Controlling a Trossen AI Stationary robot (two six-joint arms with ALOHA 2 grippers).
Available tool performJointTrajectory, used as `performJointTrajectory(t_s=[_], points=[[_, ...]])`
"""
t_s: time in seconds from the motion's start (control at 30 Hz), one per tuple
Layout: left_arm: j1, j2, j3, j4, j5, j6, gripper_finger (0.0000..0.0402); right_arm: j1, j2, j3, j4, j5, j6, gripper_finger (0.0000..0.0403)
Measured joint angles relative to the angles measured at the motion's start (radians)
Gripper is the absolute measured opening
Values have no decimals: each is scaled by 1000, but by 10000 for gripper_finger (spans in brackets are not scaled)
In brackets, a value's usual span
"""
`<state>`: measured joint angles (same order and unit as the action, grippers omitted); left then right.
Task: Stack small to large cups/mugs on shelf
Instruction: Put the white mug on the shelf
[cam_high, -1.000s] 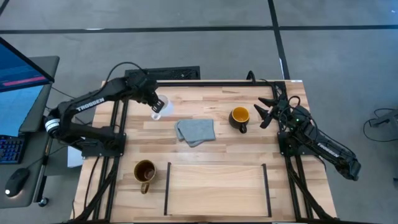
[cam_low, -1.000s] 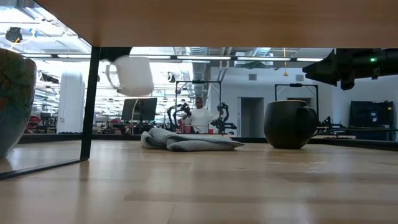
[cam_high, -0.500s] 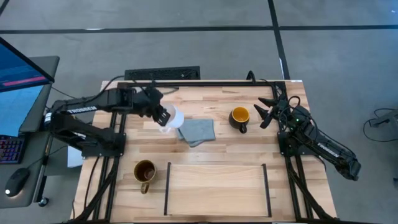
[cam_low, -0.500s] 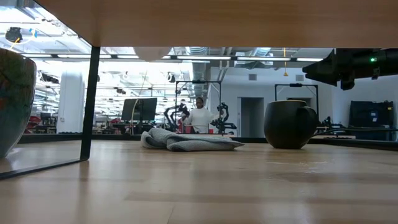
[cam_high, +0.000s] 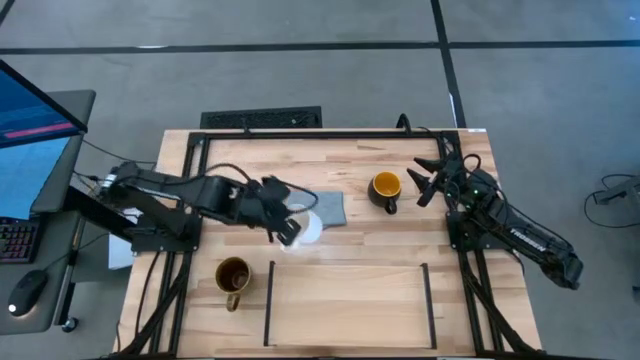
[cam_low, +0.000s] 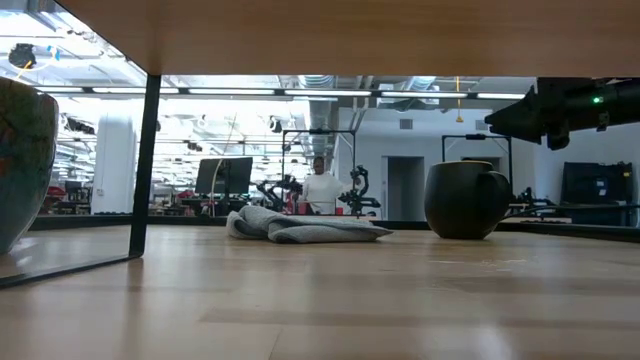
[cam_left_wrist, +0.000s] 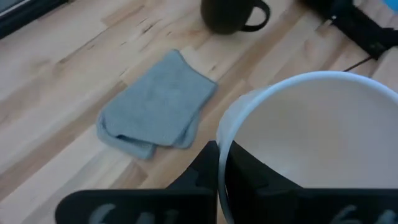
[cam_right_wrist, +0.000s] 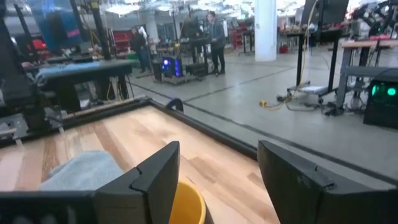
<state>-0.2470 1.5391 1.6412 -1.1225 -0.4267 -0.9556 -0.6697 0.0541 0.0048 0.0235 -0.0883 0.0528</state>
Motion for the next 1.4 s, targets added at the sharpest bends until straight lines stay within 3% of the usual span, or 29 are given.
performJointTrajectory(t_s=[0.3, 0.5, 0.77, 1.4], points=[[-69, 315, 473, -448, 33, -246, 0, 0, 61, 0, 2, 0, 3, 240], [-94, 425, 631, -443, 89, -314, 0, 0, 85, 0, 5, 0, 38, 240], [-156, 492, 649, -448, 145, -445, 0, 1, 85, 0, 6, 0, 53, 240], [-338, 525, 645, -449, 187, -826, 0, 1, 85, 0, 3, 0, 53, 240]])
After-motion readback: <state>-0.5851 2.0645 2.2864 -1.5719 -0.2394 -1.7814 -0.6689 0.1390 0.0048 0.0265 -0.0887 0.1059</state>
